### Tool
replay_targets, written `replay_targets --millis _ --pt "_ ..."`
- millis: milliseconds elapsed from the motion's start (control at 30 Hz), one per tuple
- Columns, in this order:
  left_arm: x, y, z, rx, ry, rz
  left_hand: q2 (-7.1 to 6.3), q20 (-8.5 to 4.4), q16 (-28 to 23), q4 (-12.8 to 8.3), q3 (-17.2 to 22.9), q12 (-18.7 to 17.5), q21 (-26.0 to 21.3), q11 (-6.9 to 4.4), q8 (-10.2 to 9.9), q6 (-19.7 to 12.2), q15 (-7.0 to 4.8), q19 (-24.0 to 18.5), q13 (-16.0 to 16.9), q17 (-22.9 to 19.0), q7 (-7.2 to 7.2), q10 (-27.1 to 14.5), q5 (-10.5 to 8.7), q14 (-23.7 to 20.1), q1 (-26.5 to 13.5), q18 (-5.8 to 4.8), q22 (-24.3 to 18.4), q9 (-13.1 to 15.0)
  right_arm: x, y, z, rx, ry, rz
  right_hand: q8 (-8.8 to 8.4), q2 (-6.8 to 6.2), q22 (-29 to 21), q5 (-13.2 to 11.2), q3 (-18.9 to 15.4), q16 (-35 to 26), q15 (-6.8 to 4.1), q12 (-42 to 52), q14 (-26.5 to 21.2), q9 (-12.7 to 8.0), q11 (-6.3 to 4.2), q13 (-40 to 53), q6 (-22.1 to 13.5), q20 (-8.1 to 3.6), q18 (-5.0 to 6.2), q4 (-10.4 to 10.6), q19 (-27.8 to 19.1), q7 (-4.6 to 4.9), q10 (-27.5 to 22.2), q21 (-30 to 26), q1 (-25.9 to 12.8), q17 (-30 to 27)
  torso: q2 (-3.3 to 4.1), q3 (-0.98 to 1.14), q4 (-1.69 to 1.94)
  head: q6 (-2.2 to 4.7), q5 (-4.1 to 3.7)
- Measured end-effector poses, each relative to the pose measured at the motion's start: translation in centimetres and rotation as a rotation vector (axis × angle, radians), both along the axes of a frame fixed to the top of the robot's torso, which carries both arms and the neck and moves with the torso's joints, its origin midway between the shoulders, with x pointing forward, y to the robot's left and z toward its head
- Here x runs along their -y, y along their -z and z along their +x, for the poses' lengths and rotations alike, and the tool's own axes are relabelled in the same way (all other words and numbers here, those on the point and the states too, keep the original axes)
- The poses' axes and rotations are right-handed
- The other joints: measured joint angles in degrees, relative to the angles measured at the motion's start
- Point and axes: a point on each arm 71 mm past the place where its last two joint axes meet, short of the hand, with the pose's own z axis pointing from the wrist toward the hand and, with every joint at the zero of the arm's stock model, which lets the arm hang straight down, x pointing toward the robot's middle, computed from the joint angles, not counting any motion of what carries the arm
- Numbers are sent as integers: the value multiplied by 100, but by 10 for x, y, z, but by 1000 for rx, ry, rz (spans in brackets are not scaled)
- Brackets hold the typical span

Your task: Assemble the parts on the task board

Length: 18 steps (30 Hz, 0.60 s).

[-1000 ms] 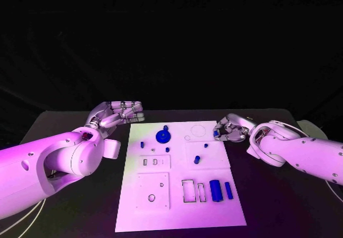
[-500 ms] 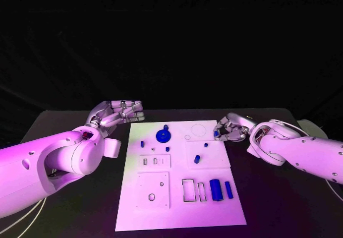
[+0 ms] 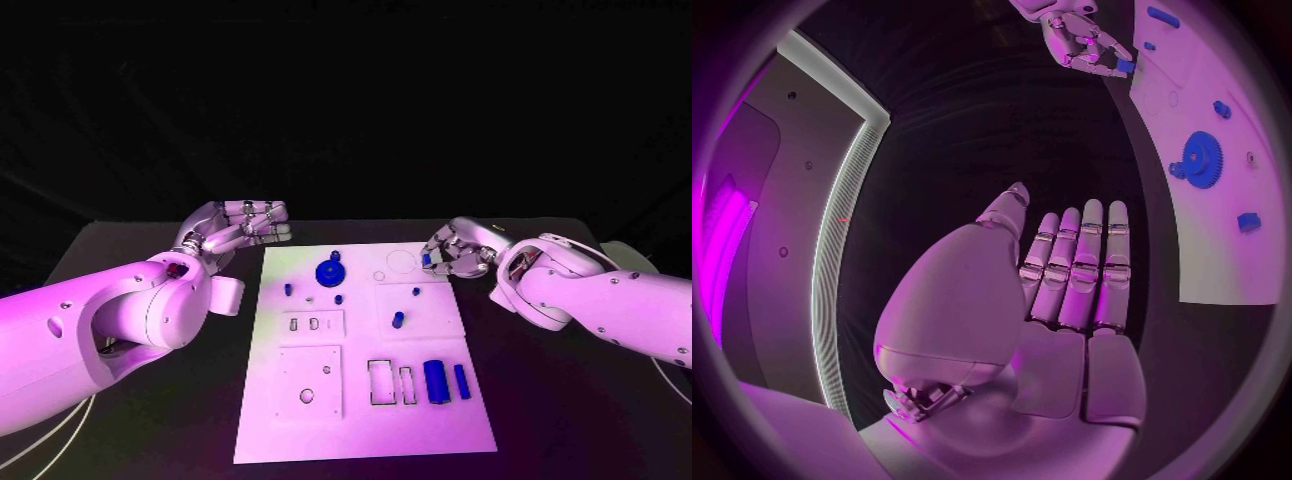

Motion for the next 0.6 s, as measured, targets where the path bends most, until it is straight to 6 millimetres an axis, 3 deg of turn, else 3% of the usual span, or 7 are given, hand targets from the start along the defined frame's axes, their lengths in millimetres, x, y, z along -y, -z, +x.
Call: replay_targets --millis 167,333,600 --pt "2 1 2 -2 1 -1 0 0 0 0 0 0 0 0 0 0 0 0 0 0 0 0 0 0 0 0 -5 0 -27 -16 -8 17 -36 27 0 36 0 -2 0 0 0 0 0 -1 0 0 -1 0 0 0 0 -1 0 0 -36 0 -39 -18 13 -30 37" --pt "4 2 4 -4 1 -2 0 0 0 0 0 0 0 0 0 0 0 0 0 0 0 0 0 0 0 0 -4 0 -72 -24 -18 18 -103 46 0 37 -1 -9 11 0 0 0 0 -3 0 0 -2 0 0 11 0 -1 0 0 -37 -1 -85 -36 27 -101 107" --pt "9 4 8 -11 5 -5 0 0 0 0 0 0 0 0 0 0 0 0 0 0 0 0 0 0 0 0 -4 0 -137 -5 -33 -27 -203 32 -1 75 -2 -20 34 0 1 0 0 -4 0 5 -24 1 0 34 0 -22 0 0 -75 -1 -141 -54 57 -181 253"
